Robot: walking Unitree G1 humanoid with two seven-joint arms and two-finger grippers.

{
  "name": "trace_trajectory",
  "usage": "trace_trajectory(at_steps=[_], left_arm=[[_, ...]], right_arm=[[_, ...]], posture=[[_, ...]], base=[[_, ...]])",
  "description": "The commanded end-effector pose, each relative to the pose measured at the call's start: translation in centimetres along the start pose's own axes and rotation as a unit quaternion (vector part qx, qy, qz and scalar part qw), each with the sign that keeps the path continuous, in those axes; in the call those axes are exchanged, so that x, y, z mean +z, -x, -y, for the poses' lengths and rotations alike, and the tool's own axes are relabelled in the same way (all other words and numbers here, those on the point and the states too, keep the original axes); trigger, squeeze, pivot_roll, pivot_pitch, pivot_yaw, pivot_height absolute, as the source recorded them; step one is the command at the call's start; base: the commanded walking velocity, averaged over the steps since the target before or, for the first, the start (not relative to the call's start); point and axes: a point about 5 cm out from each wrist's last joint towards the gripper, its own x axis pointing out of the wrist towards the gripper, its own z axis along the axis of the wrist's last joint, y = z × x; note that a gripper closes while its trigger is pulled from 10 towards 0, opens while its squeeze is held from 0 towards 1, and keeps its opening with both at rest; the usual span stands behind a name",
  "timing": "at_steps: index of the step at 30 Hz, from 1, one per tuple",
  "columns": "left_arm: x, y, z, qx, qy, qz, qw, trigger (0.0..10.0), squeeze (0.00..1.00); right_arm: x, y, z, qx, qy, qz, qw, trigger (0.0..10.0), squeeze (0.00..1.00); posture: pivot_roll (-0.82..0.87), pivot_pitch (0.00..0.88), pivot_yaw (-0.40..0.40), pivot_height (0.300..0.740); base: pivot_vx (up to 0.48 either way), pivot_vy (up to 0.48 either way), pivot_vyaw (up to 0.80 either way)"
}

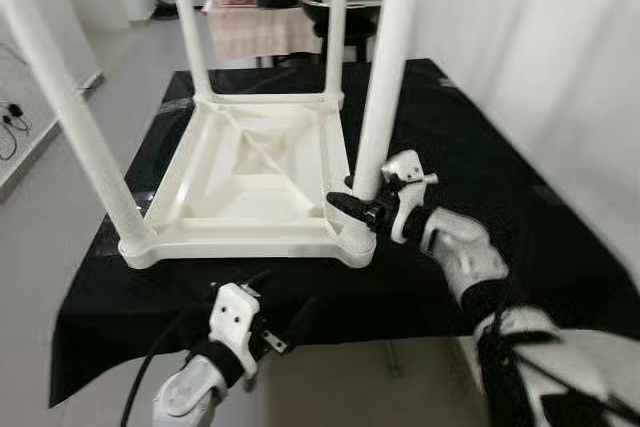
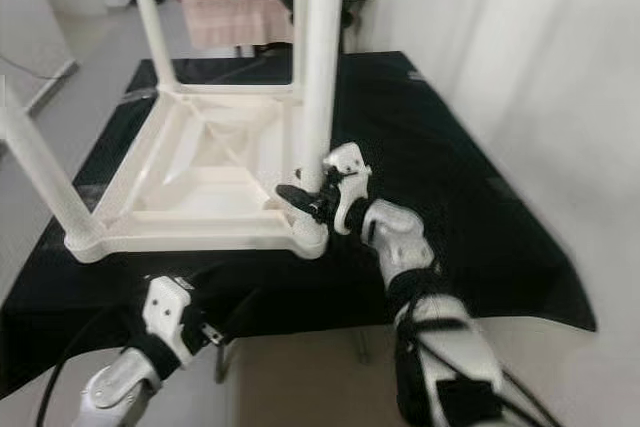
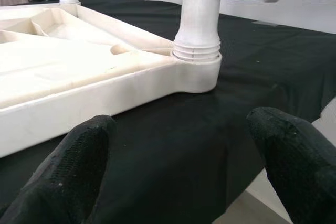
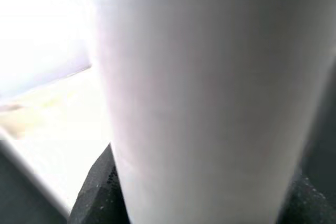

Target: Building children table

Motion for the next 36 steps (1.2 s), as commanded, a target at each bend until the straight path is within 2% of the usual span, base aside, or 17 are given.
trace_trajectory(at_steps=[1, 2, 3, 4, 7, 11, 12, 15, 16, 20, 23, 25, 26, 28, 33, 34, 36], left_arm=[[0.0, 0.3, -0.1, 0.001, 0.003, -0.002, 1.000, 10.0, 0.00], [0.0, 0.3, -0.1, 0.000, 0.007, -0.004, 1.000, 10.0, 0.00], [0.0, 0.3, -0.1, 0.000, 0.007, -0.004, 1.000, 10.0, 0.00], [-0.1, 0.3, -0.1, -0.001, 0.009, -0.005, 1.000, 10.0, 0.00], [-0.1, 0.2, -0.2, 0.001, 0.017, -0.005, 1.000, 10.0, 0.00], [-0.1, 0.1, -0.2, 0.005, 0.022, -0.003, 1.000, 10.0, 0.00], [-0.1, 0.1, -0.2, 0.005, 0.024, -0.002, 1.000, 10.0, 0.00], [-0.1, -0.1, -0.2, 0.006, 0.026, -0.002, 1.000, 10.0, 0.00], [-0.1, -0.1, -0.2, 0.006, 0.026, -0.002, 1.000, 10.0, 0.00], [-0.1, -0.3, -0.2, 0.005, 0.028, -0.002, 1.000, 10.0, 0.00], [-0.1, -0.4, -0.2, 0.004, 0.030, -0.003, 1.000, 10.0, 0.00], [-0.2, -0.4, -0.2, 0.004, 0.030, -0.003, 1.000, 10.0, 0.00], [-0.2, -0.5, -0.3, 0.004, 0.030, -0.003, 1.000, 10.0, 0.00], [-0.2, -0.6, -0.4, 0.004, 0.030, -0.004, 1.000, 10.0, 0.00], [-0.3, -0.6, -0.6, 0.005, 0.031, -0.004, 1.000, 10.0, 0.00], [-0.3, -0.6, -0.6, 0.005, 0.031, -0.004, 0.999, 10.0, 0.00], [-0.3, -0.6, -0.6, 0.005, 0.032, -0.005, 0.999, 10.0, 0.00]], right_arm=[[-3.9, 1.5, 0.0, -0.080, -0.031, -0.063, 0.994, 0.0, 0.00], [-5.4, 2.0, -2.4, -0.113, -0.047, -0.067, 0.990, 0.0, 0.00], [-5.4, 2.0, -2.4, -0.113, -0.047, -0.067, 0.990, 0.0, 0.00], [-6.2, 2.1, -4.6, -0.119, -0.054, -0.067, 0.989, 0.0, 0.00], [-5.9, 1.2, -6.0, -0.110, -0.061, -0.056, 0.990, 0.0, 0.00], [-4.5, 0.1, -5.5, -0.106, -0.052, -0.039, 0.992, 0.0, 0.00], [-3.6, -0.4, -5.3, -0.103, -0.047, -0.034, 0.993, 10.0, 0.00], [-1.9, -1.3, -5.0, -0.088, -0.045, -0.018, 0.995, 10.0, 0.00], [-1.1, -1.7, -5.0, -0.062, -0.045, -0.009, 0.997, 10.0, 1.00], [1.2, -2.4, -5.3, 0.046, -0.045, 0.006, 0.998, 10.0, 1.00], [2.5, -2.4, -5.5, 0.122, 0.013, 0.022, 0.992, 10.0, 1.00], [3.3, -2.4, -5.5, 0.180, 0.036, 0.025, 0.983, 10.0, 0.92], [4.5, -2.2, -5.1, 0.292, 0.076, 0.011, 0.953, 10.0, 0.00], [5.0, -2.3, -4.6, 0.325, 0.089, -0.005, 0.942, 10.0, 0.00], [5.2, -2.6, -4.1, 0.323, 0.075, -0.021, 0.943, 10.0, 0.00], [5.2, -2.6, -4.0, 0.324, 0.064, -0.022, 0.944, 1.9, 0.00], [5.2, -2.5, -3.8, 0.329, 0.052, -0.021, 0.943, 1.9, 0.00]], posture=[[0.01, 0.000, -0.028, 0.740], [-0.01, 0.000, -0.018, 0.740], [-0.01, 0.000, -0.018, 0.740], [-0.02, 0.000, -0.002, 0.740], [-0.01, 0.000, -0.004, 0.740], [-0.01, 0.000, -0.006, 0.740], [-0.01, 0.000, -0.012, 0.740], [-0.01, 0.000, -0.014, 0.740], [-0.01, 0.000, -0.014, 0.740], [0.00, 0.000, -0.018, 0.740], [0.00, 0.000, -0.022, 0.740], [0.01, 0.000, -0.022, 0.740], [0.02, 0.000, -0.028, 0.740], [0.02, 0.000, -0.034, 0.740], [0.03, 0.000, -0.033, 0.740], [0.03, 0.000, -0.031, 0.740], [0.03, 0.000, -0.031, 0.740]], base=[[0.000, 0.000, 0.00], [0.000, 0.000, 0.00], [0.000, 0.000, 0.00], [0.000, 0.000, 0.00], [0.000, 0.000, 0.00], [0.000, 0.000, 0.00], [0.000, 0.000, 0.00], [0.000, 0.000, 0.00], [0.000, 0.000, 0.00], [0.000, 0.000, 0.00], [0.000, 0.000, 0.00], [0.000, 0.000, 0.00], [0.000, 0.000, 0.00], [0.000, 0.000, 0.00], [0.000, 0.000, 0.00], [0.000, 0.000, 0.00], [0.000, 0.000, 0.00]])
